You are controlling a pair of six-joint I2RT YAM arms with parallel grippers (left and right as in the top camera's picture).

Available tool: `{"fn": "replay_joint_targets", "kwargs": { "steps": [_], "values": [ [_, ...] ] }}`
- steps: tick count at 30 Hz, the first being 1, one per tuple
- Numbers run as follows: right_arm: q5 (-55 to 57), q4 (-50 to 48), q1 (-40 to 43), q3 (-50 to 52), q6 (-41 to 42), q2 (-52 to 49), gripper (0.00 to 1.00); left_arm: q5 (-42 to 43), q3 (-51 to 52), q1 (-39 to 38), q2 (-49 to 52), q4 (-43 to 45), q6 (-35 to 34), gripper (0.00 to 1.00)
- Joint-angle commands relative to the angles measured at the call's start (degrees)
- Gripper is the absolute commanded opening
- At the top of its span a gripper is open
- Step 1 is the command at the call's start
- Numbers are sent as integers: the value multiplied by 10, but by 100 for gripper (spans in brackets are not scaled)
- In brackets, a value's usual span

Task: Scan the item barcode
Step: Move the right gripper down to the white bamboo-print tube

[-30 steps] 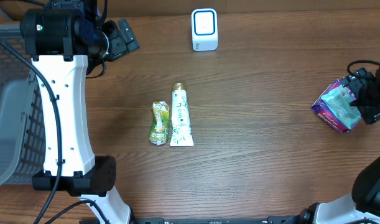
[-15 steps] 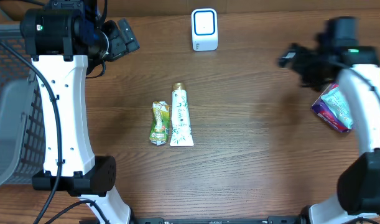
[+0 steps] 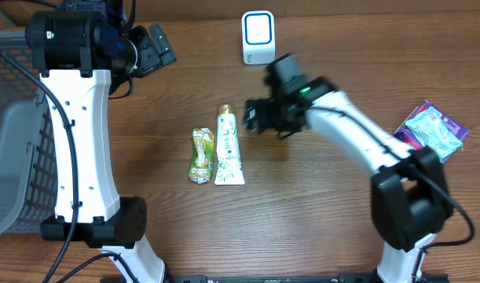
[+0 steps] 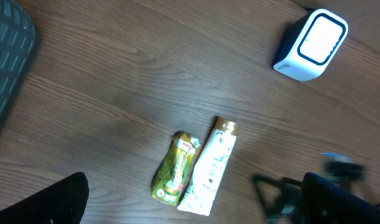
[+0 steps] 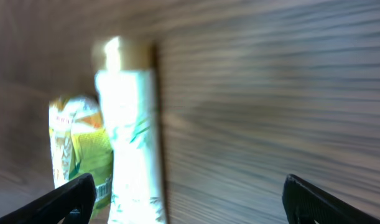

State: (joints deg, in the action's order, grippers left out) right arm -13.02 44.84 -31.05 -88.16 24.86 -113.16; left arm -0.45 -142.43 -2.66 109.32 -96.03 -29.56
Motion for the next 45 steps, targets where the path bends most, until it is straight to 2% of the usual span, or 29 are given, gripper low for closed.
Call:
{"fn": "replay_joint_targets", "kwargs": {
  "steps": [1, 6, 11, 18, 28, 30, 34, 36, 38, 39, 41, 43, 45],
  "values": [
    [56, -26, -48, -11, 21, -10, 93, 2, 3, -5, 1, 1, 7, 99],
    [97, -61, -92, -11, 39, -42, 92, 2, 2, -5, 1, 1, 7, 99],
    [136, -62, -101, -12, 56, -71, 90, 2, 2, -5, 1, 1, 7, 100],
    [156, -66, -95, -14, 56, -75, 77, 2, 2, -5, 1, 1, 7, 100],
    [160, -45, -93, -16, 58, -83, 66, 2, 2, -5, 1, 1, 7, 100],
    [178, -25, -89, -16, 58, -83, 63, 2, 2, -5, 1, 1, 7, 100],
    [220, 8, -78, -15, 34, -96, 45, 2, 3, -5, 1, 1, 7, 100],
    [210, 3, -78, -15, 6, -103, 40, 2, 2, -5, 1, 1, 7, 100],
    [169, -9, -78, -15, -49, -104, 41, 2, 3, -5, 1, 1, 7, 99],
    [143, -16, -78, -16, -78, -104, 49, 2, 3, -5, 1, 1, 7, 99],
    [114, -23, -78, -16, -104, -103, 71, 2, 2, -5, 1, 1, 7, 99],
    [118, -18, -78, -16, -104, -103, 76, 2, 3, -5, 1, 1, 7, 100],
    [127, -14, -78, -16, -104, -103, 77, 2, 2, -5, 1, 1, 7, 100]
  ]
}}
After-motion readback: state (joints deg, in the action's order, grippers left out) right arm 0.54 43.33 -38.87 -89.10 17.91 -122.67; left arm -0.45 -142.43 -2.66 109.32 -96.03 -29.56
